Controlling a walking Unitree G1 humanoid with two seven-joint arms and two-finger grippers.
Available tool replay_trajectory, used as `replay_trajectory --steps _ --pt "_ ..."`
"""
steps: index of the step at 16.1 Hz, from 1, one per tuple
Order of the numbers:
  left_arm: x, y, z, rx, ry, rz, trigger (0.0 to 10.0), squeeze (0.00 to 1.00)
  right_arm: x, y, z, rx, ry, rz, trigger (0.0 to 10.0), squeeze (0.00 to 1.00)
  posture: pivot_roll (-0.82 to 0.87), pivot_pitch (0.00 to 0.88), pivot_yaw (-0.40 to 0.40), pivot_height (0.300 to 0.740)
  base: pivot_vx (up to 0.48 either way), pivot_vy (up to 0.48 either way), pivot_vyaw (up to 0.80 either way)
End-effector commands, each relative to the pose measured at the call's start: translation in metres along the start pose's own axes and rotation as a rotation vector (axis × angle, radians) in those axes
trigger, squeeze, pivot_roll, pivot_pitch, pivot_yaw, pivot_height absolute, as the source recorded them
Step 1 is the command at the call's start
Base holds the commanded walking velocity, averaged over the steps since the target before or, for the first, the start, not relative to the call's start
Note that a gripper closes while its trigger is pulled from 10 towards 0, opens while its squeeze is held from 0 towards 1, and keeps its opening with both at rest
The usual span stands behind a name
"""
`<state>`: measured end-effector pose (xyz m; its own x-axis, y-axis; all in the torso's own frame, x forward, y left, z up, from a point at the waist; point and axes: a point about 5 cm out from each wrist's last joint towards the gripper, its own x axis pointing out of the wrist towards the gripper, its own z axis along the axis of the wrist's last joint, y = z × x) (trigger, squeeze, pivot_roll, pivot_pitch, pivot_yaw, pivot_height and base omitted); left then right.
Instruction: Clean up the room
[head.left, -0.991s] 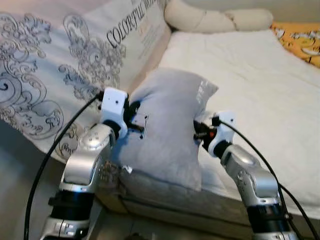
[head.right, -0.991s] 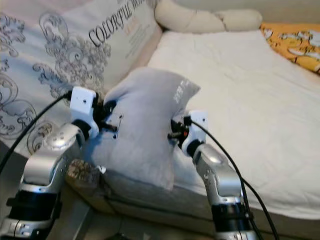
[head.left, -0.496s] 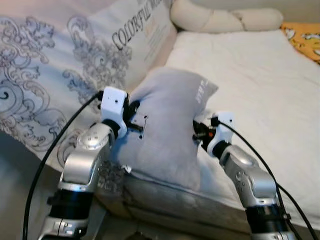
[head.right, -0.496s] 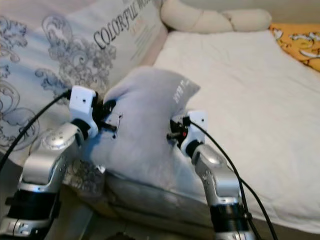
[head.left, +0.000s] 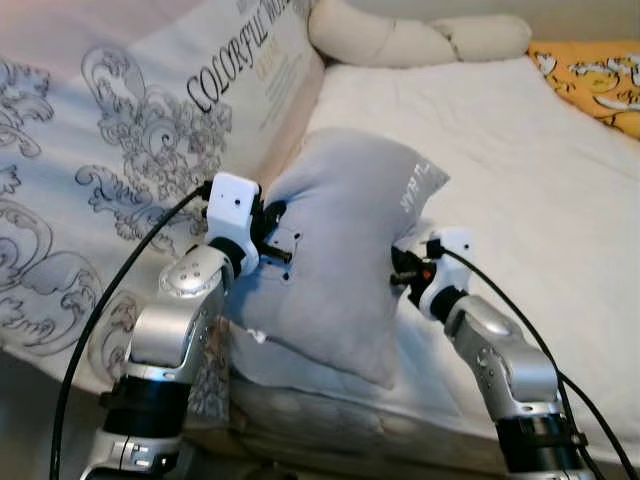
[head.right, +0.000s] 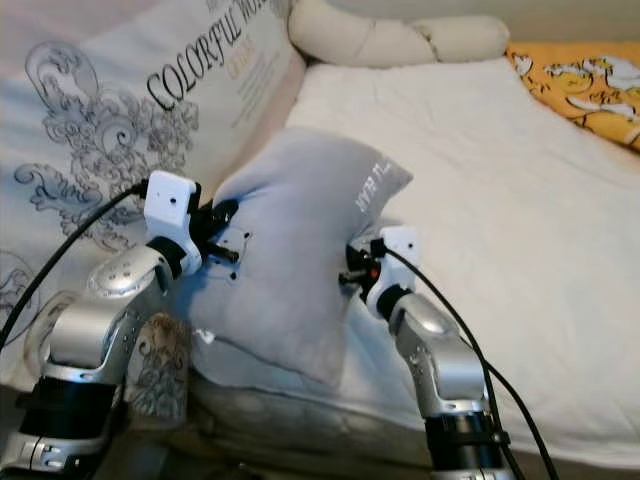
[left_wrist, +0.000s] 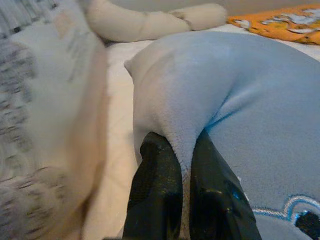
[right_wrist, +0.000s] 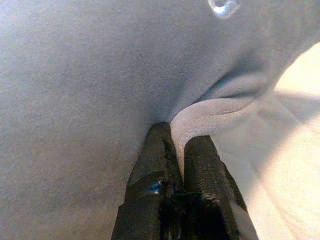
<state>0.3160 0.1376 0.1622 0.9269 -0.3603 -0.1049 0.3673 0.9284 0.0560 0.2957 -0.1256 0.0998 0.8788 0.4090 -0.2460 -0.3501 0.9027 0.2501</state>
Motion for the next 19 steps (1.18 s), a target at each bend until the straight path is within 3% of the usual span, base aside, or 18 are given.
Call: replay_trajectory --steps 1,7,10,11,16,18,19 --pt "-0.006 0.015 0.011 0.020 -0.051 0.071 10.0 0.00 0.005 0.011 0.005 -0.014 -0.015 0.049 10.0 0.00 0.01 0.000 0.064 0.740 0.307 0.000 0.00" --pt "-0.007 0.017 0.009 0.011 -0.048 0.082 10.0 0.00 0.008 0.011 0.008 -0.020 -0.012 0.049 10.0 0.00 0.00 0.000 0.062 0.740 0.307 0.000 0.00" --pt "-0.001 0.012 0.011 0.046 -0.053 0.043 10.0 0.00 0.003 0.008 0.004 0.012 -0.002 0.054 10.0 0.00 0.00 0.000 0.069 0.740 0.000 0.000 0.00" --pt "0.002 0.011 0.011 0.066 -0.057 0.025 10.0 0.00 0.002 0.004 0.001 0.040 0.011 0.017 10.0 1.00 0.00 0.000 0.071 0.740 0.000 0.000 0.00" --pt "0.022 0.007 0.013 0.140 -0.046 -0.065 10.0 0.00 -0.001 -0.009 -0.004 0.044 0.015 -0.081 10.0 1.00 -0.01 0.000 0.087 0.740 0.000 0.000 0.00" --pt "0.046 0.004 0.020 0.240 -0.056 -0.141 10.0 0.00 -0.007 -0.019 -0.004 0.053 0.006 -0.130 10.0 1.00 -0.03 0.000 0.094 0.740 0.000 0.000 0.00" --pt "0.049 0.004 0.021 0.245 -0.057 -0.148 10.0 0.00 -0.008 -0.021 -0.005 0.056 0.005 -0.136 10.0 1.00 -0.03 0.000 0.094 0.740 0.000 0.000 0.00"
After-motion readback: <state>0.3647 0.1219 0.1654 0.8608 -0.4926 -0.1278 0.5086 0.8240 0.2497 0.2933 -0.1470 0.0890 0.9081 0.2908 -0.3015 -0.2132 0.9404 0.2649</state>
